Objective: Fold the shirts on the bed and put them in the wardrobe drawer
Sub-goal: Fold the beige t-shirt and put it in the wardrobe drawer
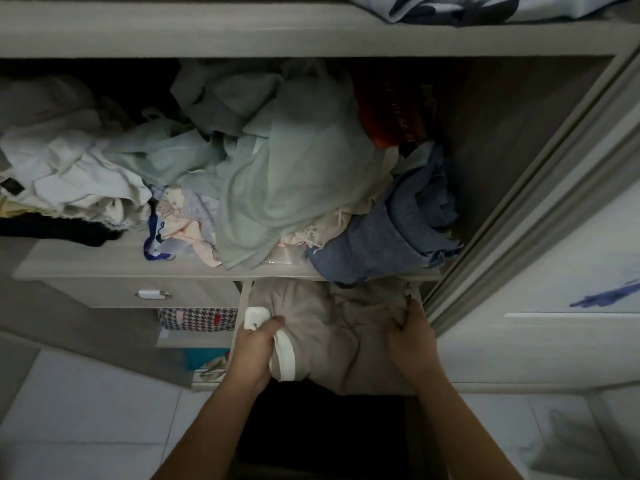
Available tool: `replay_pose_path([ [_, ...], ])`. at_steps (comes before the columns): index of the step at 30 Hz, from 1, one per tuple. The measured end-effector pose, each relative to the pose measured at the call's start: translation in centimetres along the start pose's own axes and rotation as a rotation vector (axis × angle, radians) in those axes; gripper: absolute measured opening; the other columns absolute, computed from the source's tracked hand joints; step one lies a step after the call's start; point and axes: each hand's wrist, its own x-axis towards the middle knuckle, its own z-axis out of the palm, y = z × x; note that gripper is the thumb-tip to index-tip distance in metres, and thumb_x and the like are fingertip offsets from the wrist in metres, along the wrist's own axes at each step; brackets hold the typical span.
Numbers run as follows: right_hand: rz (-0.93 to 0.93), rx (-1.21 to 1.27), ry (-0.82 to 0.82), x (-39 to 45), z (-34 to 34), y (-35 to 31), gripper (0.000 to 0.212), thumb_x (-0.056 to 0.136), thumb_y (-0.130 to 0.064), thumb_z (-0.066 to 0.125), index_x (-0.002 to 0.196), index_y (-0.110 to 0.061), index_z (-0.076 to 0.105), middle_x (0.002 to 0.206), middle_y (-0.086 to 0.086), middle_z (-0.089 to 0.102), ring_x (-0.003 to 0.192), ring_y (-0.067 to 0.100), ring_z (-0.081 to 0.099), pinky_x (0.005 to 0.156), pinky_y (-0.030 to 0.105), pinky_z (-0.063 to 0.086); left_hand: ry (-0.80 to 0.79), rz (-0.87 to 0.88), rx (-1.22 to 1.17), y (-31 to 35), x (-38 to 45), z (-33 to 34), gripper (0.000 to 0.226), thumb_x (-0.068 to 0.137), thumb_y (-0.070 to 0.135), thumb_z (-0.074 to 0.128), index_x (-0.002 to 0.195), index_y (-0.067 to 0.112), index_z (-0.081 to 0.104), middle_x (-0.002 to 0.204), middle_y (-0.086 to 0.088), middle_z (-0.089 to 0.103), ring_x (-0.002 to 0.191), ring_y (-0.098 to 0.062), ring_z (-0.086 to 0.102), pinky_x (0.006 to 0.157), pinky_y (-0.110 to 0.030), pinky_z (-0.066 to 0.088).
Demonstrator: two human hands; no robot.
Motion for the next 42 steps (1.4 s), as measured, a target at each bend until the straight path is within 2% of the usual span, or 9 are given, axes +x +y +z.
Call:
replay_pose_path([
  [3, 0.062, -0.061, -0.022, 0.0, 0.3, 0.0, 0.045, 0.092, -0.022, 0.057, 0.133, -0.013, 0.045, 0.123, 0.011, 0.062, 0.112, 0.037, 0.058, 0.079, 0.032, 0.043, 0.075, -0.027, 0.062, -0.5, 0.5, 0.0, 0.024, 0.085, 0.009, 0.070, 0.109, 0.006, 0.066, 0.104, -0.020, 0.071, 0.095, -0.037, 0.068, 0.090, -0.053, 0.054],
  [8, 0.168, -0.297, -0.223, -2.1, 1.6, -0.6, 0.100, 0.092, -0.036, 0.058, 0.154, -0.003, -0.013, 0.157, 0.026, 0.017, 0.143, 0.043, 0.025, 0.114, 0.045, 0.028, 0.107, -0.066, 0.284, -0.8, -0.1, 0.7, 0.040, 0.082, 0.010, 0.074, 0.120, 0.003, 0.061, 0.112, -0.018, 0.067, 0.105, -0.037, 0.063, 0.097, -0.047, 0.050],
  [12, -0.279, -0.596, 0.026, -4.6, 3.3, -0.8, 0.091, 0.088, -0.042, 0.054, 0.155, -0.001, 0.009, 0.160, 0.025, 0.013, 0.146, 0.045, 0.019, 0.117, 0.050, 0.022, 0.131, 0.453, 0.597, -0.3, -2.9, 0.7, 0.074, 0.074, 0.000, 0.074, 0.141, 0.006, 0.041, 0.135, -0.012, 0.048, 0.130, -0.025, 0.044, 0.105, -0.031, 0.035],
  [16, -0.384, -0.717, -0.138, -3.4, 4.7, 1.1, 0.073, 0.087, -0.037, 0.052, 0.153, -0.015, 0.030, 0.159, 0.018, 0.023, 0.146, 0.042, 0.020, 0.116, 0.054, 0.024, -0.060, 0.990, 1.203, -0.8, -3.5, 2.0, 0.083, 0.072, 0.014, 0.070, 0.148, 0.023, 0.039, 0.157, -0.014, 0.027, 0.146, -0.032, 0.024, 0.117, -0.046, 0.027],
  [21, -0.293, -0.729, -0.473, -1.1, 3.4, 3.8, 0.070, 0.098, -0.038, 0.047, 0.157, -0.019, 0.014, 0.166, 0.007, -0.003, 0.152, 0.027, 0.002, 0.121, 0.041, 0.017, -0.306, 0.541, 1.763, -2.4, -0.2, 1.0, 0.055, 0.102, 0.039, 0.037, 0.154, 0.034, 0.022, 0.165, -0.011, -0.003, 0.151, -0.030, -0.001, 0.122, -0.042, 0.011],
  [28, -0.207, 0.176, -0.049, -8.8, -1.9, 2.2, 0.057, 0.095, -0.012, 0.059, 0.149, -0.016, 0.040, 0.148, 0.002, 0.046, 0.136, 0.011, 0.044, 0.113, 0.023, 0.034, -0.471, 0.641, 0.975, -2.6, -4.2, 4.9, 0.042, 0.090, 0.002, 0.060, 0.129, 0.015, 0.058, 0.137, -0.009, 0.055, 0.128, -0.027, 0.051, 0.107, -0.026, 0.036],
  [32, 0.023, 0.558, 0.285, -16.1, -7.3, 5.1, 0.047, 0.099, -0.008, 0.053, 0.142, -0.027, 0.047, 0.132, -0.019, 0.054, 0.124, -0.007, 0.050, 0.096, 0.010, 0.045, -0.749, 0.361, 0.506, -5.2, -12.1, 8.4, 0.031, 0.094, 0.010, 0.058, 0.122, 0.025, 0.062, 0.123, 0.006, 0.066, 0.115, -0.007, 0.061, 0.094, -0.021, 0.047],
  [36, 0.160, 0.690, 0.609, -24.2, -11.9, 10.7, 0.045, 0.099, -0.003, 0.050, 0.136, -0.029, 0.052, 0.129, -0.022, 0.057, 0.120, -0.004, 0.056, 0.092, 0.013, 0.048, -1.000, 0.215, 0.502, -10.4, -19.9, 10.8, 0.030, 0.086, 0.030, 0.063, 0.116, 0.031, 0.066, 0.118, 0.008, 0.068, 0.112, -0.010, 0.063, 0.091, -0.031, 0.049],
  [42, 0.321, 0.838, 1.054, -37.8, -15.3, 19.2, 0.043, 0.096, 0.005, 0.050, 0.128, -0.023, 0.058, 0.129, -0.008, 0.062, 0.113, 0.006, 0.063, 0.103, 0.039, 0.049, -1.262, 0.123, 0.586, -19.3, -30.2, 13.3, 0.026, 0.089, 0.002, 0.064, 0.105, 0.020, 0.070, 0.113, -0.006, 0.071, 0.103, -0.019, 0.068, 0.076, -0.025, 0.055],
])
